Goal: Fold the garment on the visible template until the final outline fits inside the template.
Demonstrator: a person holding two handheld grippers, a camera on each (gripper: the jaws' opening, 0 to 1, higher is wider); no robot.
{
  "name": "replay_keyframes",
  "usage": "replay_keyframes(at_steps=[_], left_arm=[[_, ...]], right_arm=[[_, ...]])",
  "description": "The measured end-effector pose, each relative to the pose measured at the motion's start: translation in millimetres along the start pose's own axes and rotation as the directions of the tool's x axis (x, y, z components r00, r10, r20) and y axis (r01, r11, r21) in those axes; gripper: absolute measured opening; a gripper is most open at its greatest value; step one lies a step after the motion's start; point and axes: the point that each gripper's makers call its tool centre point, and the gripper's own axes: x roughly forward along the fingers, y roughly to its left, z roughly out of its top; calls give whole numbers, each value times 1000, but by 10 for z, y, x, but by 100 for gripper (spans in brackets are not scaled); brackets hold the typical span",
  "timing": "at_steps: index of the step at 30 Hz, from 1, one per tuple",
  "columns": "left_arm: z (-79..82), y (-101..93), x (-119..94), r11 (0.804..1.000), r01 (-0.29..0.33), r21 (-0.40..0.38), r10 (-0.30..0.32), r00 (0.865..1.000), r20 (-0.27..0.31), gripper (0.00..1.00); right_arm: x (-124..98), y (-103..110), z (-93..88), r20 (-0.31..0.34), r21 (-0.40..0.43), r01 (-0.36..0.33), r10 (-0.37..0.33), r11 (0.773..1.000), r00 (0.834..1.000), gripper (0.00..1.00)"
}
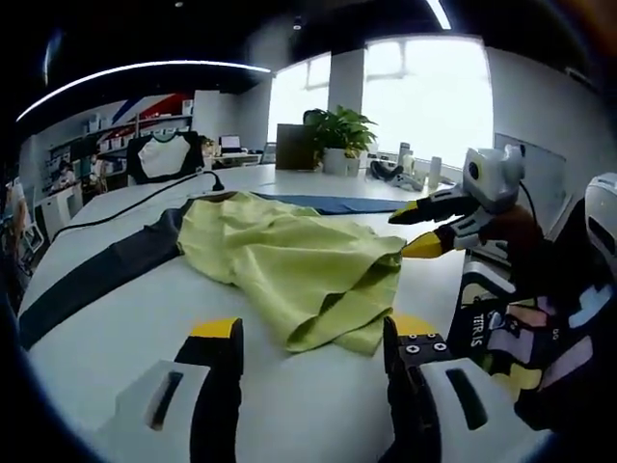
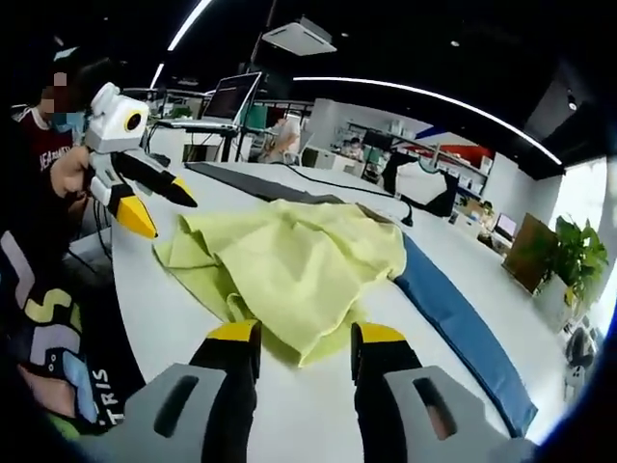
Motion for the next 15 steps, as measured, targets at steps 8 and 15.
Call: replay_keyframes(at_steps=[8, 15], left_arm=[[-6, -27, 17, 1000, 17, -8, -17, 1000, 1, 60], [-4, -37, 25, 1000, 25, -9, -25, 1000, 3, 60]], right_arm=[[59, 22, 0, -11, -25, -8, 7, 1000, 1000, 20], [90, 34, 86, 21, -46, -50, 51, 998, 998, 1]])
